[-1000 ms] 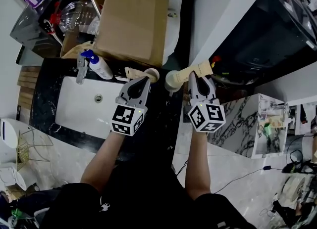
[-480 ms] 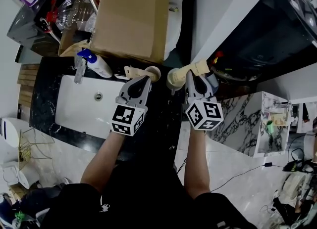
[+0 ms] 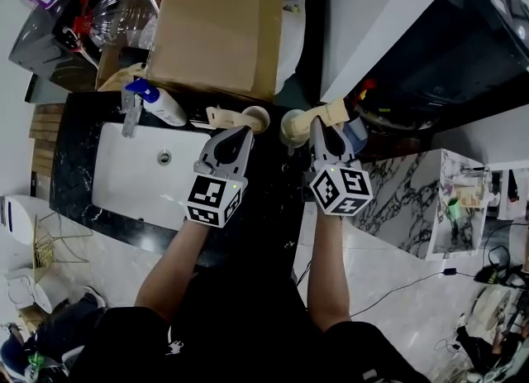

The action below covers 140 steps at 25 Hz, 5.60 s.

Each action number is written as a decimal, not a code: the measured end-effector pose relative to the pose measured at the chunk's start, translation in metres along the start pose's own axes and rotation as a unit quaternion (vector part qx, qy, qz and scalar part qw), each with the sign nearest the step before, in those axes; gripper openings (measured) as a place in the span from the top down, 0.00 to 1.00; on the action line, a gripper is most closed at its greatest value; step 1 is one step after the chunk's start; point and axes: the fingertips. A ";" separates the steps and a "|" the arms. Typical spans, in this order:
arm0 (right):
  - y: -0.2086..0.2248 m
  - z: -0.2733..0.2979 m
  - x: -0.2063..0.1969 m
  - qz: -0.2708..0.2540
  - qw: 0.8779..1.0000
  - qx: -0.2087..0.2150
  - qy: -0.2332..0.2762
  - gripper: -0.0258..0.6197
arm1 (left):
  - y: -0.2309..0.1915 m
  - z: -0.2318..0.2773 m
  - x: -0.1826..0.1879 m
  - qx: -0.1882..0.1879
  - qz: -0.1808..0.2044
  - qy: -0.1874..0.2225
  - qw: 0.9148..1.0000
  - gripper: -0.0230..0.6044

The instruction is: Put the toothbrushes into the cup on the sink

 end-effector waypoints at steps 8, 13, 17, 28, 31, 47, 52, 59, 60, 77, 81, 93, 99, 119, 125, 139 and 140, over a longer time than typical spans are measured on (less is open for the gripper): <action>0.007 0.004 -0.014 0.007 1.000 -0.004 -0.015 0.92 | 0.003 0.005 -0.010 -0.003 -0.005 -0.009 1.000 0.96; 0.008 0.006 -0.024 0.011 1.000 -0.005 -0.024 0.91 | 0.001 0.005 -0.016 -0.002 -0.005 -0.015 1.000 0.96; 0.009 0.010 -0.033 0.015 0.999 -0.006 -0.035 0.91 | -0.002 0.005 -0.020 -0.002 -0.007 -0.018 1.000 0.96; 0.026 0.011 -0.042 0.030 0.998 -0.021 -0.047 0.91 | 0.001 0.008 -0.025 -0.004 -0.008 -0.025 1.000 0.96; 0.028 0.009 -0.044 0.028 0.998 -0.023 -0.051 0.87 | 0.002 0.008 -0.025 -0.005 -0.007 -0.025 1.000 0.96; 0.025 -0.025 -0.041 0.025 0.998 -0.030 -0.049 0.71 | 0.009 -0.011 -0.010 0.009 0.009 -0.008 1.000 0.96; 0.017 -0.044 -0.035 0.019 0.999 -0.028 -0.039 0.71 | 0.013 -0.025 -0.005 0.017 0.014 0.002 1.000 0.96; -0.003 -0.074 -0.026 0.006 1.000 -0.016 -0.021 0.89 | 0.022 -0.054 0.002 0.017 0.009 0.015 1.000 0.96; -0.007 -0.078 -0.025 0.001 1.000 -0.012 -0.019 0.92 | 0.024 -0.060 0.003 0.017 0.008 0.018 1.000 0.96; -0.075 -0.138 0.023 -0.070 0.997 0.011 0.033 0.96 | 0.032 -0.135 0.033 0.019 0.023 0.081 0.996 0.96; -0.091 -0.151 0.032 -0.087 0.995 0.000 0.041 0.96 | 0.030 -0.144 0.041 0.004 0.018 0.096 0.995 0.96; -0.149 -0.196 0.041 -0.124 0.989 -0.057 0.058 0.96 | 0.007 -0.188 0.057 -0.043 0.020 0.118 0.992 0.96; -0.178 -0.210 0.040 -0.146 0.984 -0.080 0.064 0.96 | 0.001 -0.207 0.057 -0.066 0.024 0.120 0.990 0.96; -0.211 -0.227 0.055 -0.151 0.982 -0.078 0.086 0.96 | -0.003 -0.234 0.079 -0.077 0.032 0.150 0.985 0.96; -0.198 -0.230 0.061 -0.151 0.983 -0.063 0.079 0.96 | 0.009 -0.228 0.085 -0.061 0.029 0.152 0.986 0.96; -0.182 -0.228 0.060 -0.145 0.986 -0.047 0.073 0.96 | 0.024 -0.218 0.081 -0.049 0.040 0.141 0.988 0.96; -0.181 -0.228 0.060 -0.145 0.986 -0.047 0.073 0.96 | 0.025 -0.217 0.080 -0.049 0.040 0.140 0.988 0.96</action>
Point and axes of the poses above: the fingertips, and each gripper's own axes: z forward along the fingers, y to its right, x out of its top, and after that the axes turned 5 degrees about x, right-handed
